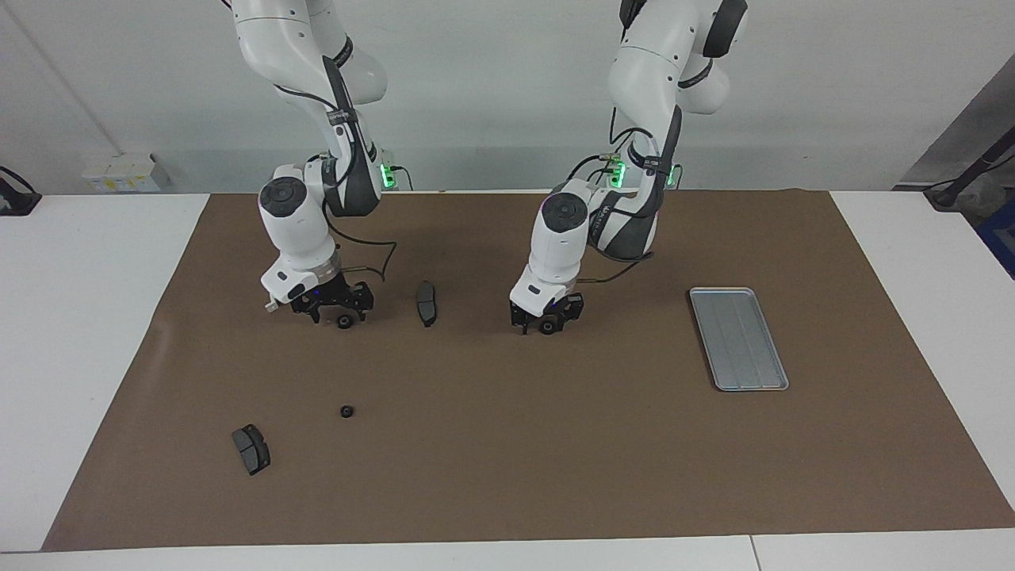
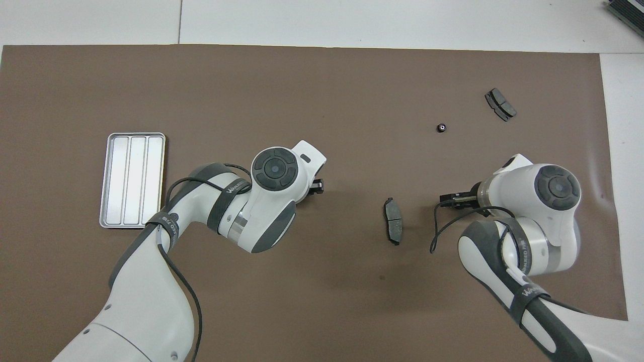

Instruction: Pick bearing gear from pile to tray

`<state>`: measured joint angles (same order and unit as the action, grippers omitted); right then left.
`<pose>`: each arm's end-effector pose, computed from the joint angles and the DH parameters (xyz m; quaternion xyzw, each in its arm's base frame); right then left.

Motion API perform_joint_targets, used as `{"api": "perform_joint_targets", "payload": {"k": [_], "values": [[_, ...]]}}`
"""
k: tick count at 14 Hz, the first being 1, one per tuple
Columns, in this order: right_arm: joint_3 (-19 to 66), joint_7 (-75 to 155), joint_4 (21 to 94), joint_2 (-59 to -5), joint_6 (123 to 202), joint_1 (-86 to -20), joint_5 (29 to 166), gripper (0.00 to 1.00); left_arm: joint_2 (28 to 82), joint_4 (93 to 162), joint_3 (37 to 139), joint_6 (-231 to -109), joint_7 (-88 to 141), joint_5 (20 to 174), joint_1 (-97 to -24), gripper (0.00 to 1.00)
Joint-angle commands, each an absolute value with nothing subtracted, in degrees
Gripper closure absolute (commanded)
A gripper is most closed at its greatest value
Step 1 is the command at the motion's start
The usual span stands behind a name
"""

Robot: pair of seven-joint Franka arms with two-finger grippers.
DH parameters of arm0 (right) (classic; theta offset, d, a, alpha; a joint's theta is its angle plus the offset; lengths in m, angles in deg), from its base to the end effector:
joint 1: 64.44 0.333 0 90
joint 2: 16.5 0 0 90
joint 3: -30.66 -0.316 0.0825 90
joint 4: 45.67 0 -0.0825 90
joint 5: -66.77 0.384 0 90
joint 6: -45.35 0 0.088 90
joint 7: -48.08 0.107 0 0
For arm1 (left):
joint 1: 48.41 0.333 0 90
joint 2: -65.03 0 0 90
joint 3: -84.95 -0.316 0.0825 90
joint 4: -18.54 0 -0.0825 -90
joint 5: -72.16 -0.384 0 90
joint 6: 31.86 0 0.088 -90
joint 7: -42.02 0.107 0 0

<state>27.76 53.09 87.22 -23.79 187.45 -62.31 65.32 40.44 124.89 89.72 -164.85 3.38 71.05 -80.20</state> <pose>0.5207 0.0460 0.2900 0.9998 0.0098 0.0172 0.0032 0.5183 -0.3796 0.2938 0.9997 0.0158 0.0087 0.0193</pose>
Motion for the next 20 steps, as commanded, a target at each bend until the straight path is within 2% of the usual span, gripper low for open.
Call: {"api": "perform_joint_targets", "payload": {"k": [1, 2, 4, 7, 9, 13, 16, 20], "values": [[27.1, 51.5, 88.5, -23.7, 188.7, -63.6, 66.2, 0.09, 42.0, 126.5, 89.1, -163.8, 4.0, 71.2, -80.8, 0.38], [27.0, 51.6, 88.5, -23.6, 188.4, -63.6, 66.2, 0.2, 42.0, 126.5, 89.1, -163.8, 4.1, 71.2, -80.8, 0.41], [27.0, 51.8, 88.5, -23.5, 188.0, -63.1, 66.2, 0.5, 42.0, 126.5, 89.1, -163.7, 4.3, 71.1, -80.6, 0.53], [27.0, 52.2, 88.5, -23.4, 187.1, -62.9, 66.2, 0.84, 42.0, 126.5, 89.2, -162.8, 4.5, 71.2, -80.3, 0.68], [27.0, 52.8, 88.1, -22.8, 186.9, -62.0, 66.2, 0.97, 42.0, 126.3, 89.2, -162.7, 4.5, 71.2, -80.1, 0.79], [27.0, 54.1, 84.2, -22.8, 184.1, -61.1, 66.2, 1.0, 42.1, 123.2, 89.2, -160.5, 4.5, 72.4, -75.3, 0.99], [27.0, 58.7, 80.1, -24.2, 183.9, -58.9, 66.3, 1.0, 42.2, 116.7, 89.2, -153.2, 7.0, 73.0, -68.5, 1.0], [27.0, 69.1, 74.1, -26.6, 181.0, -51.9, 66.3, 1.0, 46.0, 117.4, 89.2, -148.5, 23.1, 76.3, -54.8, 1.0]]}}
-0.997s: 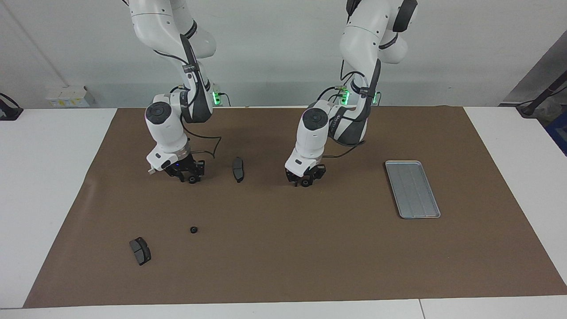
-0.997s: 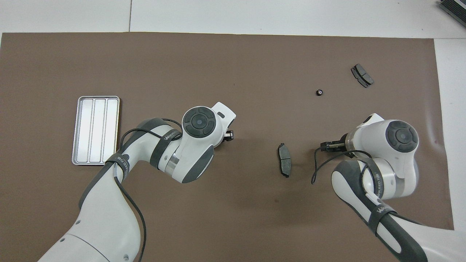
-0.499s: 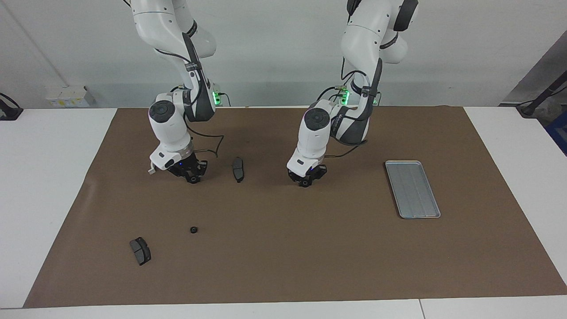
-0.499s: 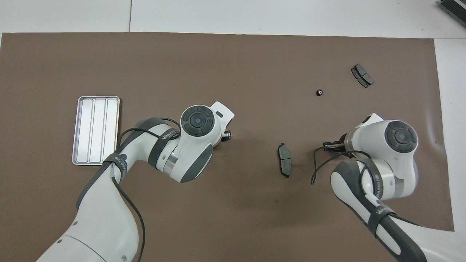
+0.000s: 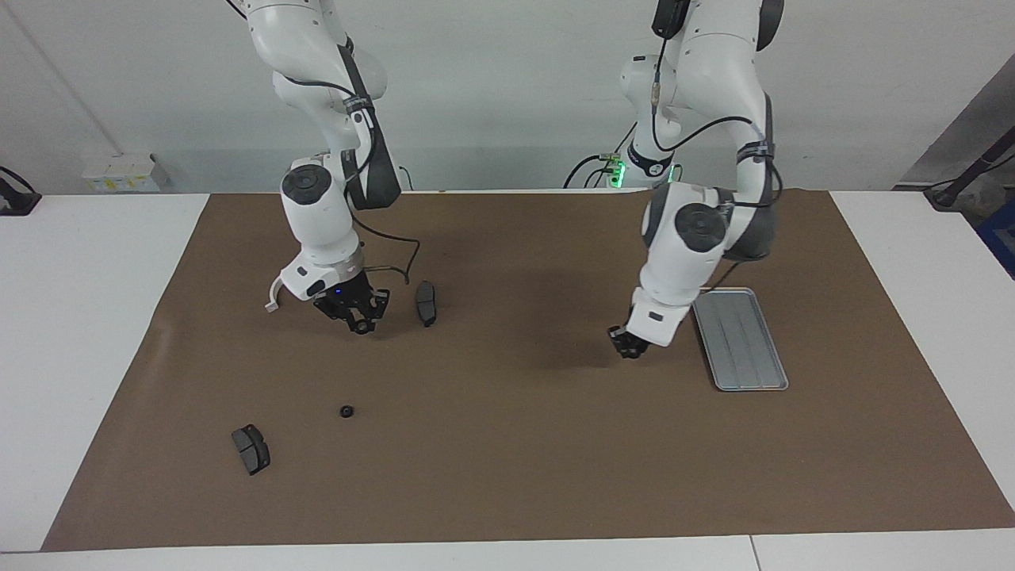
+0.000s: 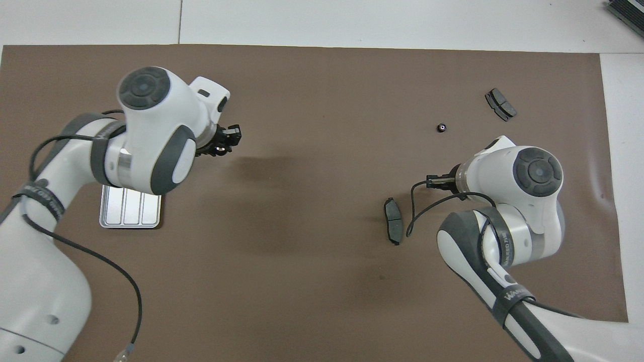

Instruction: Pick bearing gear from pile to tray

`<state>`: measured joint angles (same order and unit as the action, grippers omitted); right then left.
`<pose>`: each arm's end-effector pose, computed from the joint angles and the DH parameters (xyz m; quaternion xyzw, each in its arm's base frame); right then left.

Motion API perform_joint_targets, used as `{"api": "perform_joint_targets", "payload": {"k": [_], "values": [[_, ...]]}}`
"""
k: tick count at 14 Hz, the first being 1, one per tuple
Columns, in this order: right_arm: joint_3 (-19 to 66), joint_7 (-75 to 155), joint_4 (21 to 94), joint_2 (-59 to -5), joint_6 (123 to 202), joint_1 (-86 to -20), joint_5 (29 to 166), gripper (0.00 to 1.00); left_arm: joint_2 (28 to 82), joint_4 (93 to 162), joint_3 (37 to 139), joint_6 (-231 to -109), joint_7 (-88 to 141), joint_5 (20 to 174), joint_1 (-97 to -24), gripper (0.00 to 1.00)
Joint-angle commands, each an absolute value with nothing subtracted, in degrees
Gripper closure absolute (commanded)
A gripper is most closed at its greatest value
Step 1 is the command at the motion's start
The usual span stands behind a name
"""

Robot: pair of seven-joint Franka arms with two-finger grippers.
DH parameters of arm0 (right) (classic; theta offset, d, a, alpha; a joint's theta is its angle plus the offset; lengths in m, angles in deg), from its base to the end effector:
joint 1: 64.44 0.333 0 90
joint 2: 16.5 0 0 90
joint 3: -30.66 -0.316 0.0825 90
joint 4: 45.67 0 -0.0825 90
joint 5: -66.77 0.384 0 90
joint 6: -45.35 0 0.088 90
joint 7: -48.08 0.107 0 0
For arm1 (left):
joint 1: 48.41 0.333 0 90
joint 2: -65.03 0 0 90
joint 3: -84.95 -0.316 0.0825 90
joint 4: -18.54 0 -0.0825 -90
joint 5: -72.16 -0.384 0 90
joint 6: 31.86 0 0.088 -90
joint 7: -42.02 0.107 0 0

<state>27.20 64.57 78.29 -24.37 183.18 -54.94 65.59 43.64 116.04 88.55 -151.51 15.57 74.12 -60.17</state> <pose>0.5506 0.1262 0.3430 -0.9983 0.0240 -0.0516 0.0103 0.6346 -0.1721 0.3785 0.9939 0.1071 -0.0029 0.0271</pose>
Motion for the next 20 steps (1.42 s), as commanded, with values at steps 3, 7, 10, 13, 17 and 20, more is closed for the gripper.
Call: {"api": "perform_joint_targets", "payload": {"k": [3, 7, 10, 13, 17, 20], "values": [[27.0, 78.5, 68.2, -30.0, 179.5, -46.4, 66.3, 1.0, 47.3, 120.6, 89.0, -146.9, 37.5, 76.3, -47.0, 1.0], [27.0, 88.9, 57.3, -37.3, 175.2, -39.9, 66.2, 1.0, 47.7, 125.1, 88.6, -148.9, 46.8, 76.3, -44.4, 0.92], [27.1, 95.0, 47.8, -44.6, 172.4, -34.8, 65.4, 1.0, 47.6, 125.1, 88.6, -149.4, 48.1, 76.3, -43.8, 0.33], [27.1, 97.5, 43.8, -48.9, 172.5, -31.3, 65.1, 1.0, 47.2, 124.1, 88.6, -149.5, 47.9, 76.1, -44.4, 0.21], [27.1, 101.1, 42.3, -51.0, 173.7, -29.2, 62.9, 0.97, 46.7, 122.0, 88.7, -149.2, 46.3, 76.1, -46.5, 0.22], [27.0, 101.0, 43.0, -50.7, 173.9, -28.9, 62.9, 0.58, 46.6, 121.5, 88.6, -149.8, 35.8, 75.9, -51.5, 0.28]]}}
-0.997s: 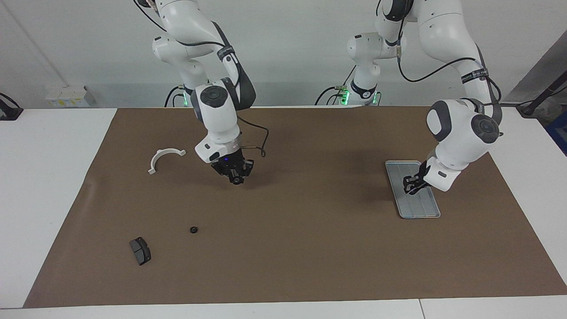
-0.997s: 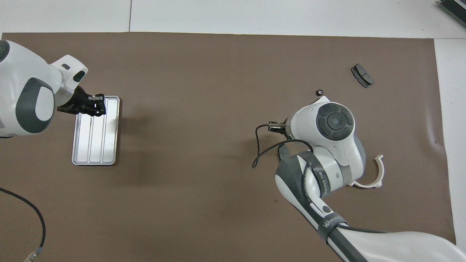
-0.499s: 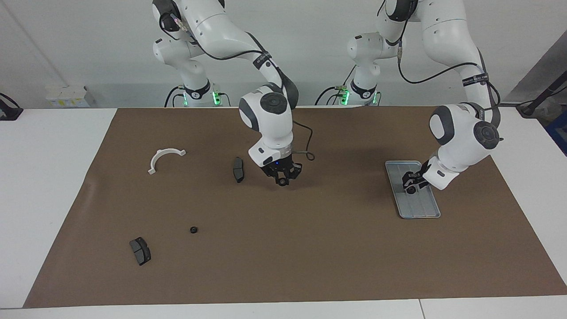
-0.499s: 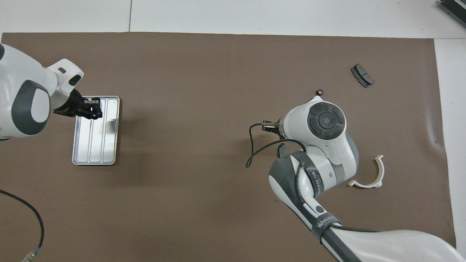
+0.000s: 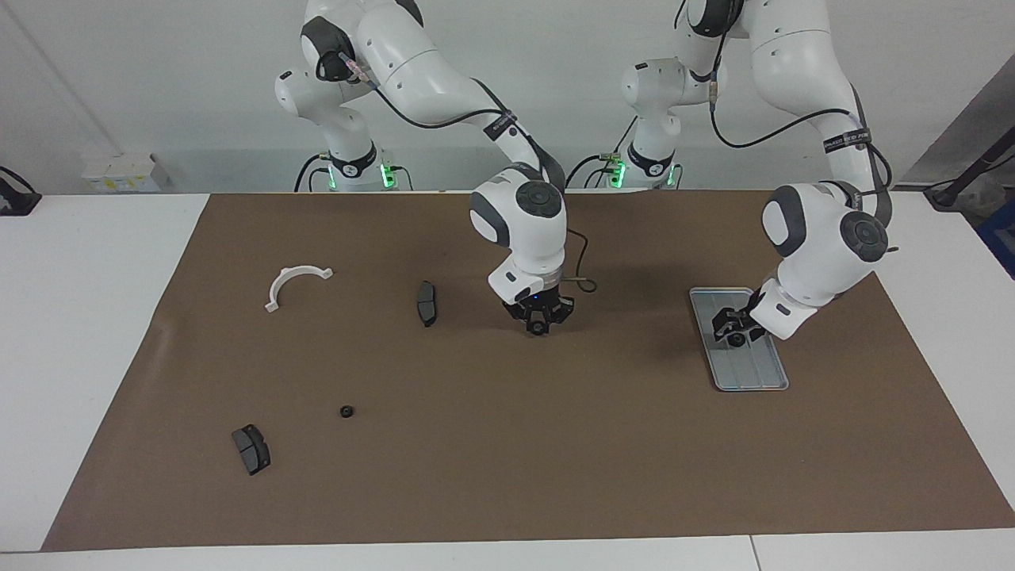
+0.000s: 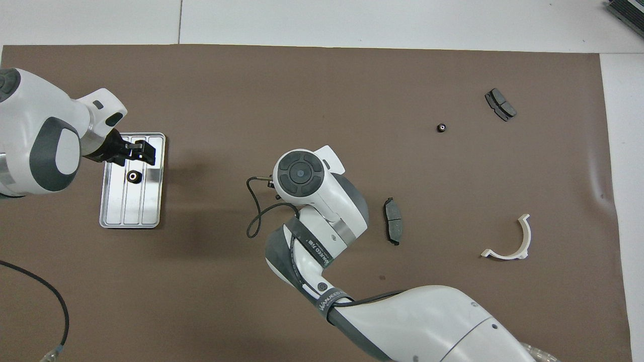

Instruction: Pick bearing gear from pile to tray

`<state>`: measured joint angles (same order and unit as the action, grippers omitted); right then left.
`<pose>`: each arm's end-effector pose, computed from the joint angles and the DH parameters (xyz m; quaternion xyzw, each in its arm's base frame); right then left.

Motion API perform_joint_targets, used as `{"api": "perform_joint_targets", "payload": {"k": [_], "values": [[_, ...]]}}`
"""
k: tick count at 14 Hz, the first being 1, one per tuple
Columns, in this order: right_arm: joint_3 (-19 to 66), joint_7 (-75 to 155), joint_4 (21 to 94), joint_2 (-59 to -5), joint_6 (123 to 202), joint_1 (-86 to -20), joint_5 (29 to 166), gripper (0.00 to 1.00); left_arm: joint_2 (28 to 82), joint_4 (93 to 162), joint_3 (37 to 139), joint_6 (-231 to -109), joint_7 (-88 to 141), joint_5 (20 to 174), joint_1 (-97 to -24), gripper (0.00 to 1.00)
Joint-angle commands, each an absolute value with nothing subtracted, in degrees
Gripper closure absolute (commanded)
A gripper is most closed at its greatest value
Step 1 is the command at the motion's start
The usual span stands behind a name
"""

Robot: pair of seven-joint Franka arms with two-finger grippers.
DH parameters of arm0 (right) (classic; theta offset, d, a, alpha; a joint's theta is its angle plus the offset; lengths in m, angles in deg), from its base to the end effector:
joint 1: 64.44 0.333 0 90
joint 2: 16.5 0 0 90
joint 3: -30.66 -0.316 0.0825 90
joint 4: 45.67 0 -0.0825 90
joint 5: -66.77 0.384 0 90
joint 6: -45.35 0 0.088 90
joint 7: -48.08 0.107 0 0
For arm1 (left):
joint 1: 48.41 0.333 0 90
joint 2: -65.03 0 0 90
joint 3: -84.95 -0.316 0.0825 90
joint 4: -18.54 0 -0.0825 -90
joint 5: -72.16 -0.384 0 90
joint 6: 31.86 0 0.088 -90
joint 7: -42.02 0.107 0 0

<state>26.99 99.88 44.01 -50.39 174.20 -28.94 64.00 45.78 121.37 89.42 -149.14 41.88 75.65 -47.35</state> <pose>0.5538 0.4407 0.3079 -0.9937 0.1019 -0.0342 0.0320 0.6289 -0.0375 0.3569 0.9983 -0.0118 -0.0427 0.0381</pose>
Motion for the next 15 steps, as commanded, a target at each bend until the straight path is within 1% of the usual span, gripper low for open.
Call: {"api": "perform_joint_targets", "payload": {"k": [1, 2, 5, 6, 8, 11, 13, 15], "values": [[27.1, 101.0, 43.3, -50.6, 173.8, -28.9, 62.9, 0.34, 46.6, 121.3, 88.6, -150.4, 31.9, 75.9, -53.7, 0.3], [27.1, 101.0, 43.3, -50.5, 173.3, -28.8, 62.9, 0.23, 46.6, 121.2, 88.7, -151.4, 28.4, 75.9, -55.5, 0.32], [27.1, 101.0, 43.0, -50.3, 173.3, -29.2, 62.9, 0.0, 46.6, 121.0, 88.7, -152.9, 20.0, 76.1, -60.9, 0.33], [27.1, 100.7, 43.0, -50.2, 173.6, -29.8, 62.9, 0.0, 46.5, 120.4, 88.7, -153.4, 17.4, 76.2, -62.7, 0.34], [27.3, 98.6, 44.9, -48.0, 173.8, -31.4, 62.9, 0.0, 45.1, 117.8, 88.6, -154.0, 10.8, 76.1, -66.3, 0.34], [27.2, 91.6, 50.8, -42.6, 174.2, -36.5, 63.2, 0.0, 42.0, 112.8, 88.7, -154.3, 6.2, 76.2, -70.1, 0.34], [27.1, 84.9, 54.7, -39.8, 174.2, -40.5, 63.4, 0.0, 40.3, 112.4, 88.7, -154.7, 5.5, 76.1, -71.9, 0.34], [27.1, 77.6, 56.0, -39.4, 174.3, -44.9, 63.8, 0.0, 40.4, 113.1, 88.8, -156.6, 5.5, 76.3, -74.5, 0.34]]}}
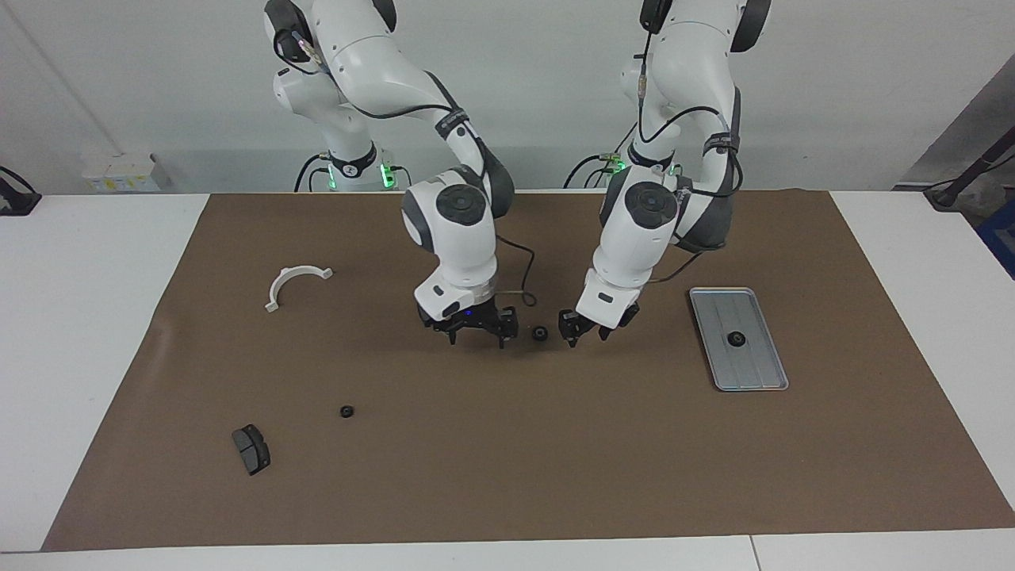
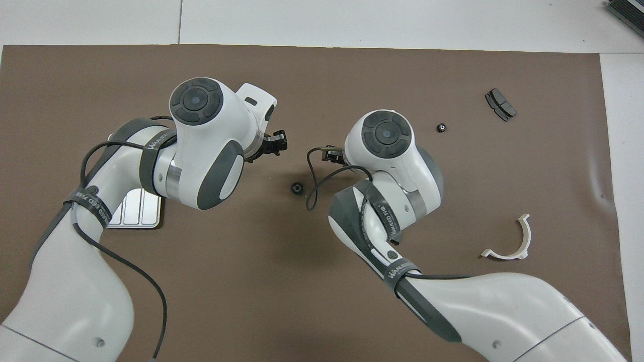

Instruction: Pick bearing gear from pile to tray

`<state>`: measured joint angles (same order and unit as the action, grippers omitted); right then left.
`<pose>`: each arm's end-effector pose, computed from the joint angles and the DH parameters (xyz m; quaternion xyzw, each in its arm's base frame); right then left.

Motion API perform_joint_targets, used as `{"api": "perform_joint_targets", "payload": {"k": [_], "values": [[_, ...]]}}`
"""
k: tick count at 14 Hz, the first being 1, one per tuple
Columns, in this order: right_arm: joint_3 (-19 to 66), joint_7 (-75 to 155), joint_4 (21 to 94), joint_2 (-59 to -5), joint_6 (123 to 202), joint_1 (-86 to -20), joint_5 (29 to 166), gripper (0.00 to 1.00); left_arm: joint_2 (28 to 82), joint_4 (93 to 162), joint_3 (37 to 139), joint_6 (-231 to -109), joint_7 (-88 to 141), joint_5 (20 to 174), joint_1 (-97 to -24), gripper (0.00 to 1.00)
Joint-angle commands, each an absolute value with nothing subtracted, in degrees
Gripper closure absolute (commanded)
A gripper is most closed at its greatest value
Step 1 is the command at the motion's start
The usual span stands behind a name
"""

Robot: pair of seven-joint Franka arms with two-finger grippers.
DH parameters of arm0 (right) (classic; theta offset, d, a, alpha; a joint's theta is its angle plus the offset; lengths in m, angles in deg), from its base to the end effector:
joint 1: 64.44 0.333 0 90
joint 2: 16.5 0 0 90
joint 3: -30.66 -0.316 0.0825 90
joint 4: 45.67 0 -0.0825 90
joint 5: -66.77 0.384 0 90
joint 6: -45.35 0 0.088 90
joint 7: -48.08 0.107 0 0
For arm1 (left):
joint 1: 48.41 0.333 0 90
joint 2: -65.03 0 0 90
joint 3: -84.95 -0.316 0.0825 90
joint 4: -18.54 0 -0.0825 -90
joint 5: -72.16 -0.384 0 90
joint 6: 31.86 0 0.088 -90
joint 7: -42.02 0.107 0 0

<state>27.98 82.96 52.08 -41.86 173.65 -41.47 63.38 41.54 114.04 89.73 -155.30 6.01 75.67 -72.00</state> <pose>0.6097 0.2872 0.3442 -0.9967 0.0659 -0.0465 0.0108 0.5943 -0.3168 0.3771 0.9946 0.0864 0.0106 0.0570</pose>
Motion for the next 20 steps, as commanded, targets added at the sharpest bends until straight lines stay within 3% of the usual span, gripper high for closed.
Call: {"api": "perform_joint_targets", "payload": {"k": [1, 7, 11, 17, 18, 20], "values": [[27.2, 73.4, 55.9, -39.7, 175.4, -47.4, 63.8, 0.0, 40.3, 113.6, 88.8, -156.8, 5.5, 76.4, -75.6, 0.34], [27.2, 60.6, 52.3, -44.7, 179.1, -57.0, 63.8, 0.0, 38.9, 117.1, 88.6, -158.0, 4.2, 76.4, -80.0, 0.34], [27.3, 59.9, 47.2, -49.5, 179.5, -58.6, 62.9, 0.01, 38.5, 117.6, 88.7, -158.3, 4.6, 76.2, -79.5, 0.34], [27.2, 59.9, 45.5, -51.4, 180.9, -60.0, 63.2, 0.27, 37.3, 118.4, 88.7, -158.7, 4.7, 76.1, -80.3, 0.35], [27.2, 59.9, 45.5, -51.4, 180.9, -60.1, 63.4, 0.35, 37.4, 119.0, 88.7, -158.7, 4.7, 76.1, -80.6, 0.35], [27.2, 59.9, 45.5, -51.4, 181.0, -60.1, 63.8, 0.64, 37.5, 119.3, 88.7, -158.5, 4.7, 76.1, -80.9, 0.37]]}}
